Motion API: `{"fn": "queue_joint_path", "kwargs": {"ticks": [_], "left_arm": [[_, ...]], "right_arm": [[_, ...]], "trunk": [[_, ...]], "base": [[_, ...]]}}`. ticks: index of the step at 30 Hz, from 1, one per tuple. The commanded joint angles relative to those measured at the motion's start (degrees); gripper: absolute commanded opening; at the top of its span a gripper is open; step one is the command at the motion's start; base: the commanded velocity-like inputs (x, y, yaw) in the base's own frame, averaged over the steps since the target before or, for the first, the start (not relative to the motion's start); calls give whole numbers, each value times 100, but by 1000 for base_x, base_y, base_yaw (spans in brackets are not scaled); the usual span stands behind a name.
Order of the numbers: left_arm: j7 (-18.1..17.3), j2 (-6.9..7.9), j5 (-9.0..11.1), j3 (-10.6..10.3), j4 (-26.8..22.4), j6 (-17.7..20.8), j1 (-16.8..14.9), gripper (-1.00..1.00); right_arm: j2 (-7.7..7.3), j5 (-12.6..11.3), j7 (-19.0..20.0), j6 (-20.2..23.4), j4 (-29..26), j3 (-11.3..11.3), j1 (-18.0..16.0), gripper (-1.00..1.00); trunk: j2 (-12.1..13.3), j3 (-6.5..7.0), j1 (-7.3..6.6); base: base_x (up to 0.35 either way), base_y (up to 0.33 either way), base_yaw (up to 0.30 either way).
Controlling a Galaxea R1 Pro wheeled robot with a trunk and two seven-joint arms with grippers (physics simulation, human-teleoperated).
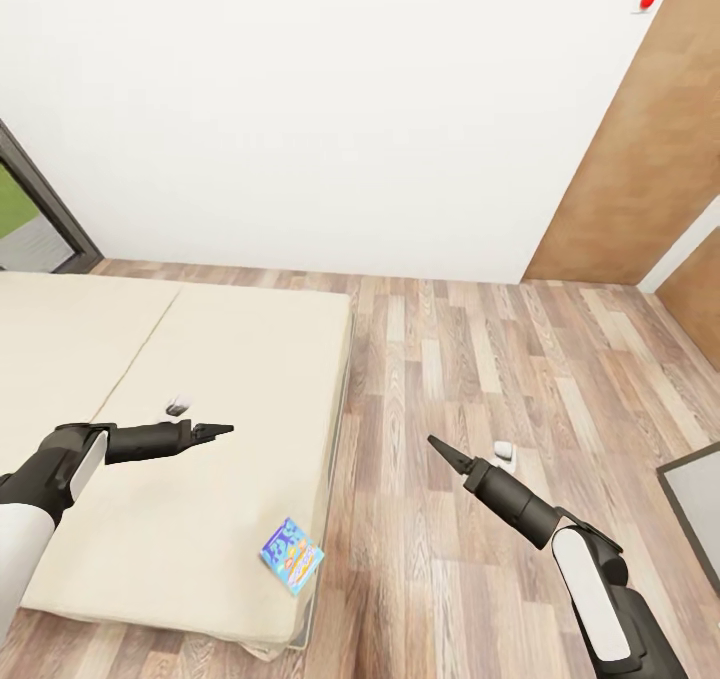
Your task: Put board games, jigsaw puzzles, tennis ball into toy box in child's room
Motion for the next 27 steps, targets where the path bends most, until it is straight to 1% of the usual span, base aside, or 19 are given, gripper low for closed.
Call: {"fn": "queue_joint_path", "kwargs": {"ticks": [1,6,12,15,21,27], "left_arm": [[-11,1,19,1,1,41,-3,100],[-15,6,19,4,1,41,-3,100],[-27,9,19,27,1,41,-3,100],[-81,9,19,13,1,41,-3,100],[-280,10,11,-11,1,41,-3,100],[-317,10,4,-16,1,41,-3,100]], "right_arm": [[-2,-35,5,44,-5,-8,-2,100],[-4,-37,-1,48,-69,-12,75,100],[1,-38,-21,55,-456,-13,256,100],[-1,-38,-28,57,-531,-13,300,100],[-4,-38,-32,59,-576,-13,326,100],[-4,-38,-33,59,-582,-16,331,100]], "trunk": [[-9,1,3],[-9,49,3],[-9,106,3],[-9,135,3],[-9,192,3],[-9,250,3]], "base": [[0,0,0],[0,0,0],[0,0,0],[0,0,0],[0,0,0],[0,0,0]]}}
